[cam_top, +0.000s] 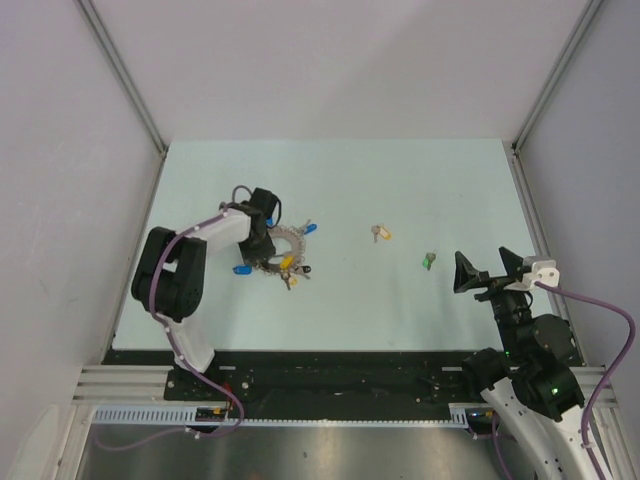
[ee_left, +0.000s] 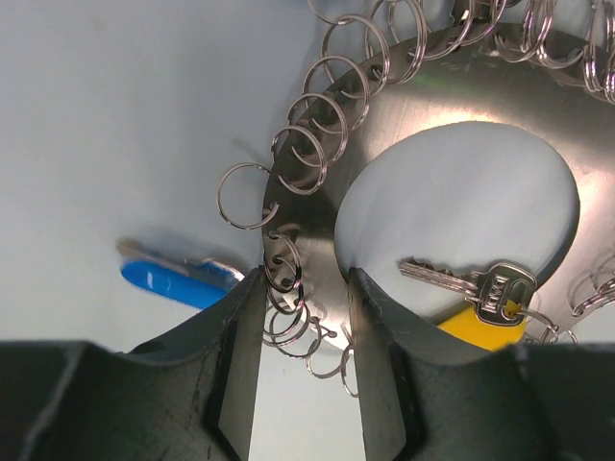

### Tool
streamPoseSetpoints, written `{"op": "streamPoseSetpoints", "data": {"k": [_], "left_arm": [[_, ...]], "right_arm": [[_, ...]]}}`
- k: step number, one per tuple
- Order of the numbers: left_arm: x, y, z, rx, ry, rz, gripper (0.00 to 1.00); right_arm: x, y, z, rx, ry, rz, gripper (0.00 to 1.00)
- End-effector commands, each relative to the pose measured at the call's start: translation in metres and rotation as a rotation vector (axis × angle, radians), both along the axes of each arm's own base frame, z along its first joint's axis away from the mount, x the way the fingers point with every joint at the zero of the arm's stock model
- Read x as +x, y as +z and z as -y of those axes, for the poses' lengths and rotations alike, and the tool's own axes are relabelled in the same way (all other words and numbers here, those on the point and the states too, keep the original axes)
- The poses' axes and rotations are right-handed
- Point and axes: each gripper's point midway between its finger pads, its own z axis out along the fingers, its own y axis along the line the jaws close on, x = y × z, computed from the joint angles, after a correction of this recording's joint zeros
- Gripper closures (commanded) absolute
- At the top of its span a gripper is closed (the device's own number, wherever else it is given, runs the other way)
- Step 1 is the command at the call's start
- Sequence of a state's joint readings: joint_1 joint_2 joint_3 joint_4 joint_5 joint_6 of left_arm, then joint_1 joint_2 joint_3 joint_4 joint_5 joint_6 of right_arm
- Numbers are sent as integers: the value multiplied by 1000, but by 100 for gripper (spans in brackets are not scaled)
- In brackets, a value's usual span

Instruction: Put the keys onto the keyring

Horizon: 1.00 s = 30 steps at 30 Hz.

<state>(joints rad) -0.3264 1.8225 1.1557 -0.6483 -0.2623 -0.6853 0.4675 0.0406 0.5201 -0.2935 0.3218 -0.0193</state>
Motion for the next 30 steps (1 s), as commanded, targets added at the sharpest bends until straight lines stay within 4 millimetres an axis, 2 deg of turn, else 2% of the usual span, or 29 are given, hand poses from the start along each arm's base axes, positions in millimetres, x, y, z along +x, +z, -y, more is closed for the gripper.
{"op": "streamPoseSetpoints", "data": {"k": [1,3,6,14,18,20,23,24,25,27,29,30], "left_arm": [[-71,-16,24,-42,-44,-129,57],[-87,-15,41,-77,-55,-122,54],[-102,-13,62,-104,-61,-114,50],[-111,11,129,-241,-93,-43,36],[-114,23,162,-309,-137,-11,33],[-119,27,178,-363,-159,-6,30],[-121,37,188,-415,-171,19,25],[-122,40,187,-422,-172,28,23],[-121,44,185,-421,-175,42,21],[-118,58,175,-404,-187,98,19],[-112,71,165,-377,-190,160,18],[-111,84,159,-377,-195,195,12]], "right_arm": [[-8,19,-6,23,50,55,0],[-9,20,-9,24,68,57,0],[-10,20,-11,23,82,58,0],[-13,23,-24,8,156,52,0],[-15,26,-44,-23,257,20,0],[-9,21,-55,-27,297,-37,0],[-6,13,-80,-51,415,-122,0],[-7,15,-84,-50,434,-140,0],[-1,8,-89,-51,442,-187,0],[2,6,-95,-9,453,-241,0],[8,-7,-107,0,488,-327,0],[10,-10,-112,2,505,-356,0]]}}
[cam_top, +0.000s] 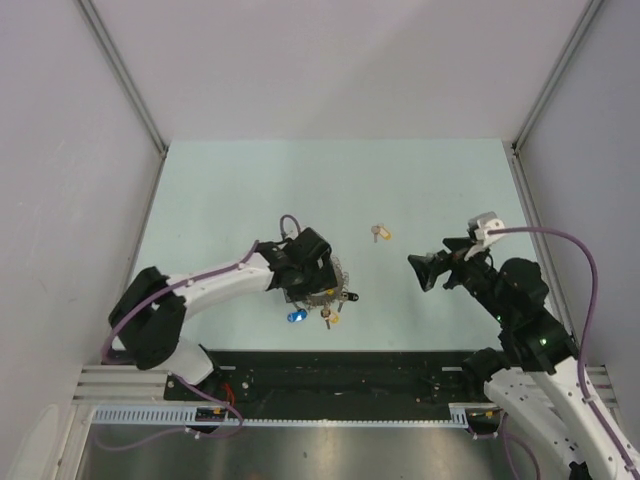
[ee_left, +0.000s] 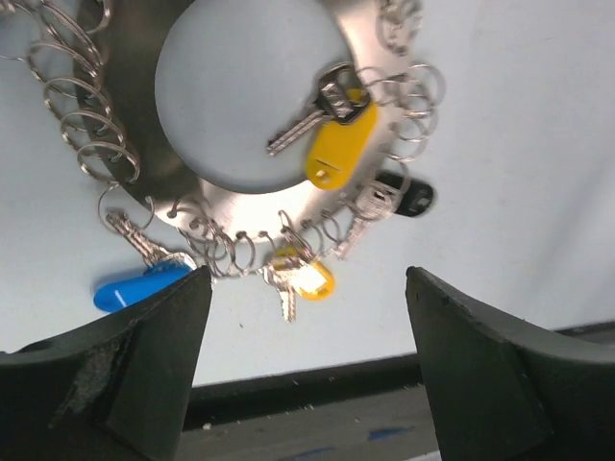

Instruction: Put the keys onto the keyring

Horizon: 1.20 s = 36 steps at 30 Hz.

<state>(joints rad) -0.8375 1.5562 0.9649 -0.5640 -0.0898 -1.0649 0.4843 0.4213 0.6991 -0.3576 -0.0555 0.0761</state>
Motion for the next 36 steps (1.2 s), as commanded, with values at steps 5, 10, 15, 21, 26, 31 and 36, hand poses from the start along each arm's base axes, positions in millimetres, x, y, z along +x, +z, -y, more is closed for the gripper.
{"op": "streamPoseSetpoints", "data": {"k": [5,10,15,21,26,31,36], "left_arm": [[35,74,-61,21,45,282,5],[45,94,-118,76,65,348,2],[53,124,-157,130,49,444,0],[75,167,-203,274,132,634,0],[78,167,-238,393,248,716,0],[70,164,-261,431,328,720,0],[67,166,-266,428,355,737,0]], "right_arm": [[9,-28,-56,42,188,-295,0],[24,-51,-88,36,233,-399,0],[26,-104,-145,-150,261,-504,0],[26,-149,-216,-320,267,-490,0],[38,-175,-241,-495,143,-391,0],[41,-203,-256,-614,90,-350,0],[35,-225,-260,-678,100,-360,0]]}}
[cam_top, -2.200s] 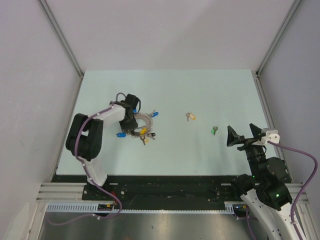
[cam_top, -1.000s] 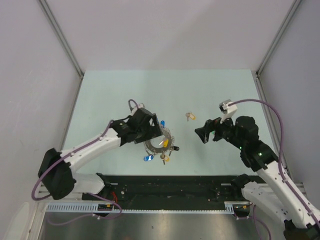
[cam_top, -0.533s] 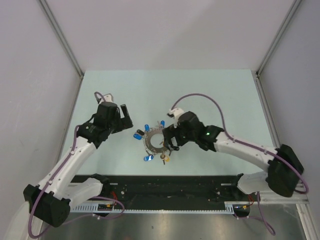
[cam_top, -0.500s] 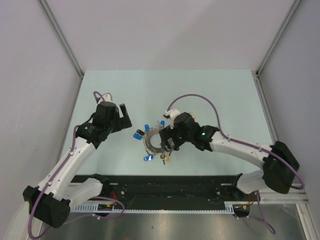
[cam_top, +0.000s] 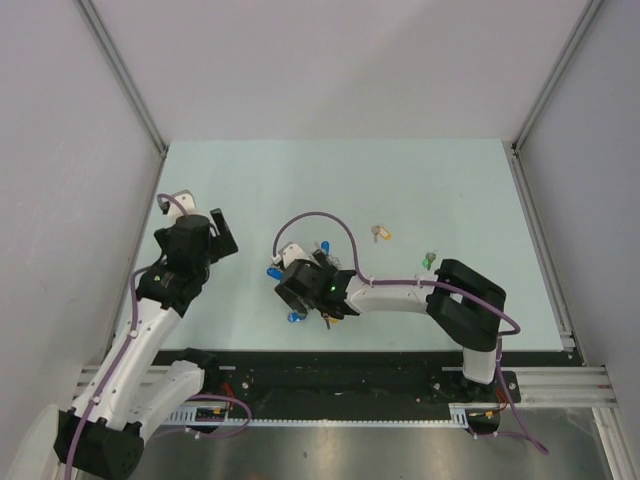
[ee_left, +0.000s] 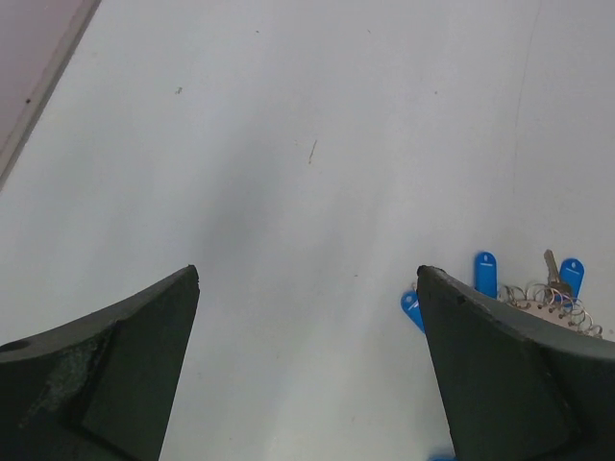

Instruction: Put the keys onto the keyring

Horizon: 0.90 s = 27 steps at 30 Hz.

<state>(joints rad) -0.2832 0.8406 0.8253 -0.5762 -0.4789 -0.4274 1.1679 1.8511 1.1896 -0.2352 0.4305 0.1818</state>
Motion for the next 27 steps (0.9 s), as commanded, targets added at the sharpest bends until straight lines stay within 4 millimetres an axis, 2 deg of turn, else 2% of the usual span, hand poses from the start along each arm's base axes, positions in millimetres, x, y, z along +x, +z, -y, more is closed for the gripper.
{"op": "streamPoseSetpoints", "data": {"k": [1,8,11,14,17,18,20,21,25,27], "left_arm": [[3,15,-13,30,56,70,0],[6,8,-10,24,34,36,0],[7,7,-9,25,32,33,0],[7,5,-9,28,30,26,0],[7,4,-7,25,14,22,0],[8,4,-6,26,6,22,0],[10,2,2,18,-41,20,0],[11,1,5,17,-62,17,0],[14,0,23,5,-188,22,0],[13,-3,37,-21,-270,22,0]], "right_arm": [[8,4,-5,-36,-23,69,0],[-3,-16,14,-154,-20,38,0],[-8,-24,26,-223,-7,17,0],[-15,-30,47,-300,16,-3,1],[-21,-24,63,-324,61,-17,1],[-20,-28,76,-343,54,-31,1],[-19,-19,83,-318,66,-50,2],[-14,-22,95,-323,45,-64,2],[0,-1,108,-252,21,-66,2],[2,8,106,-195,21,-79,2]]}}
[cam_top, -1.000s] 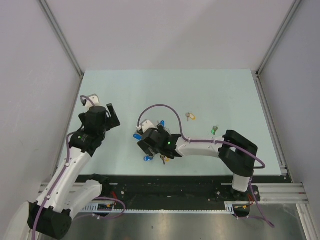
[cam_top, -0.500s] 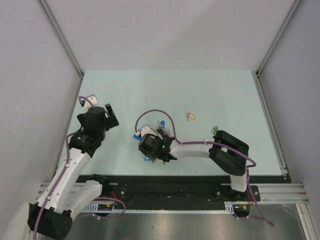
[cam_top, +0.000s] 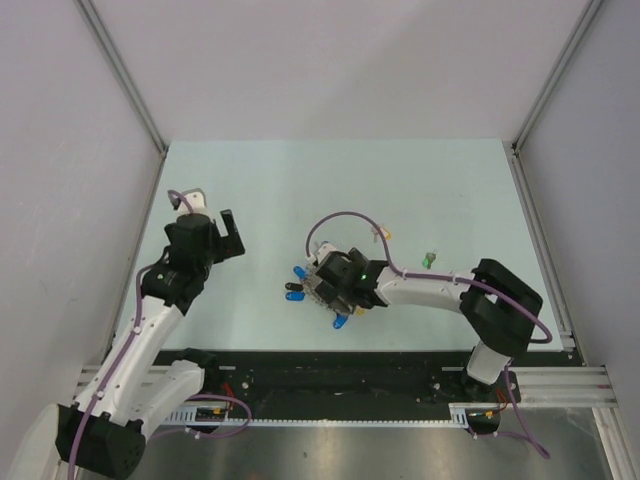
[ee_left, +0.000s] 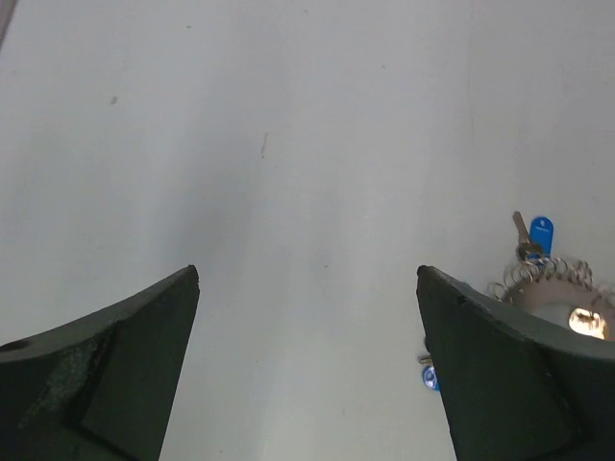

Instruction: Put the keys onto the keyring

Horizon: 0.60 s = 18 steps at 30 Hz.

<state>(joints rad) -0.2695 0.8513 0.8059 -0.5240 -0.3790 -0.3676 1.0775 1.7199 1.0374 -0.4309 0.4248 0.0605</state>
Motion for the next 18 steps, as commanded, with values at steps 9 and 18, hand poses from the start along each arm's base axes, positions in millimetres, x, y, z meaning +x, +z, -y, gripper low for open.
{"op": "streamPoseSetpoints", "data": {"k": [9,18], "left_arm": [[-11,-19,102,-21,-394,-58,1],[-45,-52,204,80,-618,-171,22]], "right_arm": [[20,95,21,381,-72,20,12],[45,171,101,669,-327,214,22]]}}
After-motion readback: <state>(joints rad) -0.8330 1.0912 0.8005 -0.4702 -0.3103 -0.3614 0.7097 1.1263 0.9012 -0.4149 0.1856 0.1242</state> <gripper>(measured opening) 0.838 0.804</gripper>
